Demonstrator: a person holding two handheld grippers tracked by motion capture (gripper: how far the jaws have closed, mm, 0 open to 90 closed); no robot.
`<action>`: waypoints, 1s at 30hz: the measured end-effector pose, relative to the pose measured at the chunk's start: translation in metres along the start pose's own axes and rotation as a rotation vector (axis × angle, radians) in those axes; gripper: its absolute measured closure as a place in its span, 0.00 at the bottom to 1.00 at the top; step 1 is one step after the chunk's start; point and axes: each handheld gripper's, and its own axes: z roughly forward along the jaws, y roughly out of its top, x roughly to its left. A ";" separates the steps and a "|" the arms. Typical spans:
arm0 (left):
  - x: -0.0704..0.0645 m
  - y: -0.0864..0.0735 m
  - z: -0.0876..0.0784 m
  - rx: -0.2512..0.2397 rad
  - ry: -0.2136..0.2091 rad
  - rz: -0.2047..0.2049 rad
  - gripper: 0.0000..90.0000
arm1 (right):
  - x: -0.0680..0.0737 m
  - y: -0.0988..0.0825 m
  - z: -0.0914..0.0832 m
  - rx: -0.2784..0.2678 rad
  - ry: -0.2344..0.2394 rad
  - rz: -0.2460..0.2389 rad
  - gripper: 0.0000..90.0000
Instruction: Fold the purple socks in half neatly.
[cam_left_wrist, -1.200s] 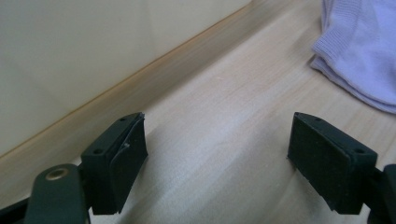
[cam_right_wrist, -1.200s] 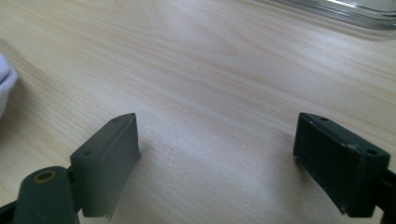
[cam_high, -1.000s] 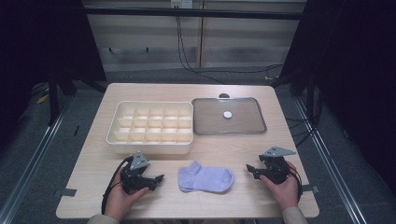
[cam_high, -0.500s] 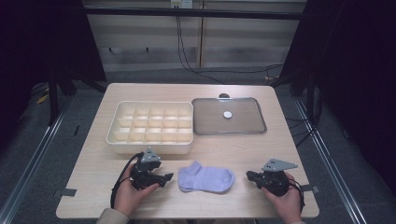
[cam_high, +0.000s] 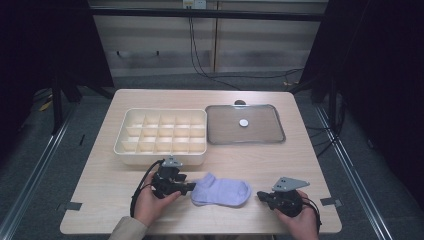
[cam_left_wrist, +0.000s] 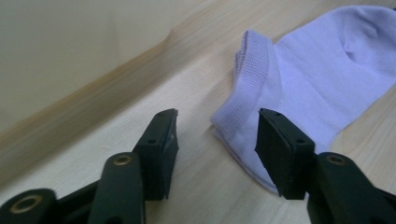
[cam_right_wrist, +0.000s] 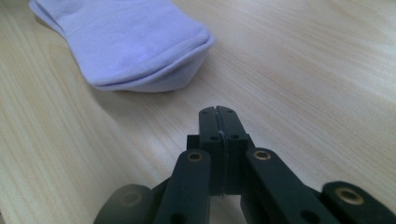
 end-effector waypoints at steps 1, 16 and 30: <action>0.000 0.000 0.001 0.001 -0.006 0.000 0.56 | 0.000 -0.001 0.000 -0.007 0.003 0.012 1.00; -0.002 0.000 0.007 0.032 -0.001 0.026 0.69 | 0.004 0.003 0.005 -0.009 0.020 0.001 1.00; -0.006 0.003 0.007 0.080 -0.008 0.018 0.93 | 0.006 0.002 0.008 -0.025 0.022 0.016 1.00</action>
